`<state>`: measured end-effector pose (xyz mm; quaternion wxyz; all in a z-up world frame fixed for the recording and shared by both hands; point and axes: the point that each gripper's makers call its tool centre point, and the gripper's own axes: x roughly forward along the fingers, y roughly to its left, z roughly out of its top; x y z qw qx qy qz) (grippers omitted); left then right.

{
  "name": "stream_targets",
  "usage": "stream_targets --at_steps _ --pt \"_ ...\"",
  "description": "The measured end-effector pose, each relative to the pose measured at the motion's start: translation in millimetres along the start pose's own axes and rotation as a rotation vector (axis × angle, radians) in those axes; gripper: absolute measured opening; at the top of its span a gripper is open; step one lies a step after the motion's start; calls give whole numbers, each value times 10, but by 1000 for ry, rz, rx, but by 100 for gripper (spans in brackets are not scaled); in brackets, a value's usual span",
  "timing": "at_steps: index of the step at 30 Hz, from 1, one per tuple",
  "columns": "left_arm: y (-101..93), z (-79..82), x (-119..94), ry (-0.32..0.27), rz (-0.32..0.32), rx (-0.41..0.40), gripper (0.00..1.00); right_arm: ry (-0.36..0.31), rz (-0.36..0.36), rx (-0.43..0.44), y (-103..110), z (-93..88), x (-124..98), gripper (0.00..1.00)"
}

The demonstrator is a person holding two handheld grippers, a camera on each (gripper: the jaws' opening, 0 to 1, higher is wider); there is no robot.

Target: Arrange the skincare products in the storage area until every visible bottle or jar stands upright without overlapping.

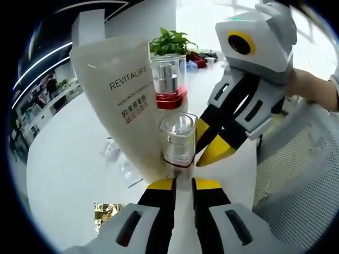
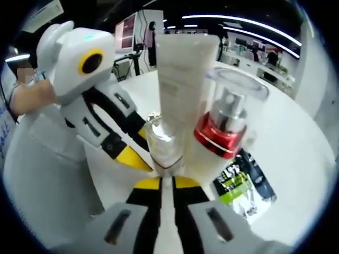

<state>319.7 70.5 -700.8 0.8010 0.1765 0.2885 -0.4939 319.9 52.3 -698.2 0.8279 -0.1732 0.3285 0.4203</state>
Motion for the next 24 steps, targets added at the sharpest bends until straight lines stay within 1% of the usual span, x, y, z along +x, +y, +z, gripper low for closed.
stream_targets --at_steps 5,10,19,24 --pt "39 -6 -61 2 12 -4 9 -3 10 9 14 -4 -37 9" --pt "67 10 -154 -4 28 -10 11 -16 1 9 11 39 -110 11" --pt "97 31 -328 -11 66 2 22 -34 -26 0 17 91 -266 19" --pt "134 25 -462 -16 90 -4 30 -27 -52 -13 13 89 -362 25"
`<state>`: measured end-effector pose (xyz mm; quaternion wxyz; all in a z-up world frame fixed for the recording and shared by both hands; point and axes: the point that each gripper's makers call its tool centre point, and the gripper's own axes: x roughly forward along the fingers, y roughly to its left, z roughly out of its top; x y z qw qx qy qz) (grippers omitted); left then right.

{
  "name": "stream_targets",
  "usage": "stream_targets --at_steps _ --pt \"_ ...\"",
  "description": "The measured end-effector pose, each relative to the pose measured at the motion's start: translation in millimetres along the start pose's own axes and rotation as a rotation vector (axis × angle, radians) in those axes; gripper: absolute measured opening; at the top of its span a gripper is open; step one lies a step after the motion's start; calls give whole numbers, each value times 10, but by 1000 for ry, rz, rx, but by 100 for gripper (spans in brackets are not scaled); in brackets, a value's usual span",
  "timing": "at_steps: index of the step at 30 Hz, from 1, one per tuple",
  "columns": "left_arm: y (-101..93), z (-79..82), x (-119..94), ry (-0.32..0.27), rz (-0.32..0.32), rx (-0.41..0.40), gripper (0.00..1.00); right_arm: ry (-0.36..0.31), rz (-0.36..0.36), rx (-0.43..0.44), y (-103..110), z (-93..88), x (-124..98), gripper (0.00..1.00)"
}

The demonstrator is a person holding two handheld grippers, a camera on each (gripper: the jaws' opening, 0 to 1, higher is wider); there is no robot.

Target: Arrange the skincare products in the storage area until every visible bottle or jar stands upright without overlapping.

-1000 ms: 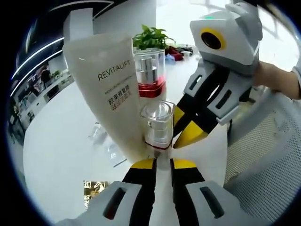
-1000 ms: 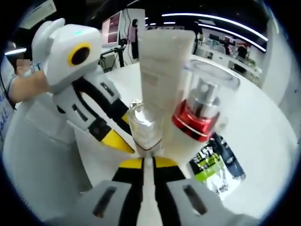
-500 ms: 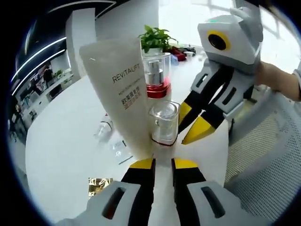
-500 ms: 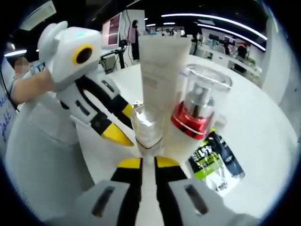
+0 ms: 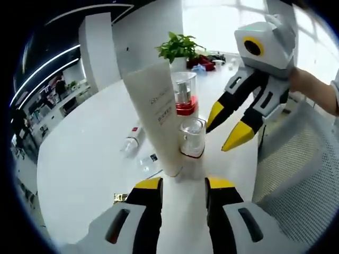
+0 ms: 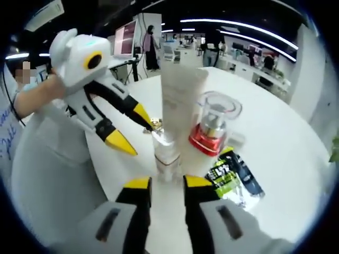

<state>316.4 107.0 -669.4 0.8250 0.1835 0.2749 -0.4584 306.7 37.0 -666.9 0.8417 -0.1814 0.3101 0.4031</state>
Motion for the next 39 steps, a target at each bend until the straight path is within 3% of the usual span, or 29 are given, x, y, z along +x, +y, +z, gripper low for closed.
stream_targets --at_steps 14,27,39 --pt "97 -70 -316 0 39 -13 52 -20 -49 14 -30 82 -220 47" --pt "199 -172 -682 -14 96 -61 70 -13 -62 1 -5 109 -326 75" --pt "231 -285 -870 -15 113 -92 88 -29 -49 3 -19 148 -392 88"
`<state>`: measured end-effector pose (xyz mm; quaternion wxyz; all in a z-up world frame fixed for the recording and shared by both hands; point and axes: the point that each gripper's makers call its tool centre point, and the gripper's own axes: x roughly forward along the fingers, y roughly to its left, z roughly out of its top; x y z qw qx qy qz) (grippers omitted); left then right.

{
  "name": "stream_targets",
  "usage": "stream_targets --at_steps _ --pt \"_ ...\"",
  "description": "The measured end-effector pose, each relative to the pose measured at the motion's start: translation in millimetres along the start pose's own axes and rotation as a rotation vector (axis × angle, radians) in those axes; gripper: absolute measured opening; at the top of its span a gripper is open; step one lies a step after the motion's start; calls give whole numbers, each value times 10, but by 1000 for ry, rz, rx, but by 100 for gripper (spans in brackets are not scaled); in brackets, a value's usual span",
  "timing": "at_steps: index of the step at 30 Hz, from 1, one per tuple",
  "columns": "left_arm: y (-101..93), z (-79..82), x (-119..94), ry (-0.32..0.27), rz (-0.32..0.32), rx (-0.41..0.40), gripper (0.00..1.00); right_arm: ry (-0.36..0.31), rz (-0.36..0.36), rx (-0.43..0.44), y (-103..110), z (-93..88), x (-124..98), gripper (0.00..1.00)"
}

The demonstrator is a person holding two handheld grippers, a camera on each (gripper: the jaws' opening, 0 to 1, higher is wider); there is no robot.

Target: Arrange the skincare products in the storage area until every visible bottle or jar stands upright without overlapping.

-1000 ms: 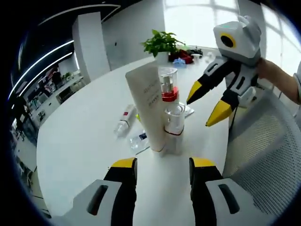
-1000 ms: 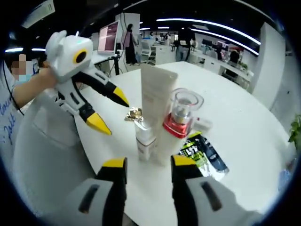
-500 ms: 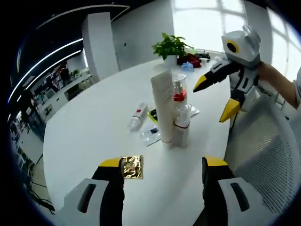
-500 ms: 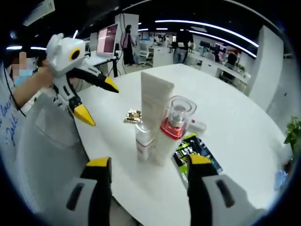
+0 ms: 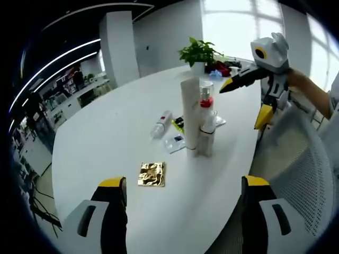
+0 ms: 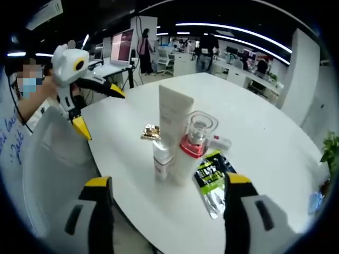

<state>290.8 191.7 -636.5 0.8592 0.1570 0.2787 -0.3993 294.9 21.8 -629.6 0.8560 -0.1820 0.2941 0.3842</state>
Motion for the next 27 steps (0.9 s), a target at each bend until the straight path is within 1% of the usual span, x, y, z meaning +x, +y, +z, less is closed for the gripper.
stream_targets --at_steps 6,11,19,24,25,26,27 --pt "23 -12 -47 -2 8 -3 93 4 -9 -13 -58 -5 -14 92" --pt "38 -17 -65 -2 6 -5 97 -3 1 -24 -106 24 -12 95" --pt "86 -56 -94 2 11 -28 97 17 13 -67 -220 32 19 99" --pt "110 -80 -124 8 17 -38 97 28 31 -87 -278 29 42 100" --pt "118 -83 -131 8 22 -39 97 31 23 -81 -335 27 56 100" --pt "119 -87 -135 10 23 -39 97 33 26 -83 -342 24 61 100" --pt "118 -91 -143 12 25 -38 97 48 38 -95 -358 2 69 100"
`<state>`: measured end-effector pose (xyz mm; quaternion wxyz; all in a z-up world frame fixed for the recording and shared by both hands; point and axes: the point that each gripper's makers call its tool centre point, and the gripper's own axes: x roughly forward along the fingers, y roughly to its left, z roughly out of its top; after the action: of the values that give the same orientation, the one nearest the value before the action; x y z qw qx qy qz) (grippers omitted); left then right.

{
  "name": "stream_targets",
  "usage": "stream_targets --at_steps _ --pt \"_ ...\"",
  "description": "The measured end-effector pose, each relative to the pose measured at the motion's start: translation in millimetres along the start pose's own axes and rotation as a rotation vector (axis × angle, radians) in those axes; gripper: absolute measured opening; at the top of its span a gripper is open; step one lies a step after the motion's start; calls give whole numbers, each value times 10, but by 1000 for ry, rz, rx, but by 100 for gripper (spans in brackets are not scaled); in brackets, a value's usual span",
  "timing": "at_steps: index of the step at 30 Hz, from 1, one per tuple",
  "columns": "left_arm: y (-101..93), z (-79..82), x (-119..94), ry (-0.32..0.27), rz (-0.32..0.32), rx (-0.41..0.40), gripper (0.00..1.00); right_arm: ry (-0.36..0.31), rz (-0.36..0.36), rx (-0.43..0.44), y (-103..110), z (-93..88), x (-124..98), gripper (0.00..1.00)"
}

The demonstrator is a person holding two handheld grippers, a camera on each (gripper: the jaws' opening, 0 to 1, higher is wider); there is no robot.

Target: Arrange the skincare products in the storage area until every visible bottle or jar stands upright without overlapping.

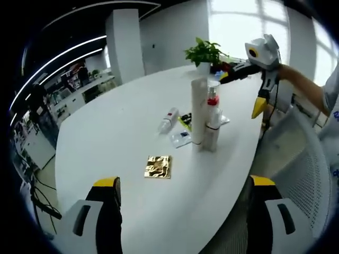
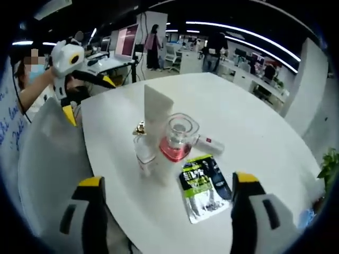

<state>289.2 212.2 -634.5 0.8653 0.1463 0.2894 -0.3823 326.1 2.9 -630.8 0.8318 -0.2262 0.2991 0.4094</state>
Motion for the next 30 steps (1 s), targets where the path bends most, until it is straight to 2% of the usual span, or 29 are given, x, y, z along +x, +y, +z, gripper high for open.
stream_targets --at_steps 10,15,21,23,25,30 --pt "36 -76 9 18 6 -11 97 65 6 -28 -263 -110 38 100" --pt "48 -58 16 14 5 -15 97 125 13 -91 -387 -196 78 100" --pt "40 -55 36 25 3 -10 97 150 19 -154 -545 -184 144 100" --pt "43 -48 33 23 4 -8 97 155 17 -205 -623 -166 190 100" --pt "56 -49 27 25 7 -10 97 192 28 -261 -681 -200 228 100" --pt "72 -69 12 35 15 -10 97 218 25 -297 -843 -193 402 100"
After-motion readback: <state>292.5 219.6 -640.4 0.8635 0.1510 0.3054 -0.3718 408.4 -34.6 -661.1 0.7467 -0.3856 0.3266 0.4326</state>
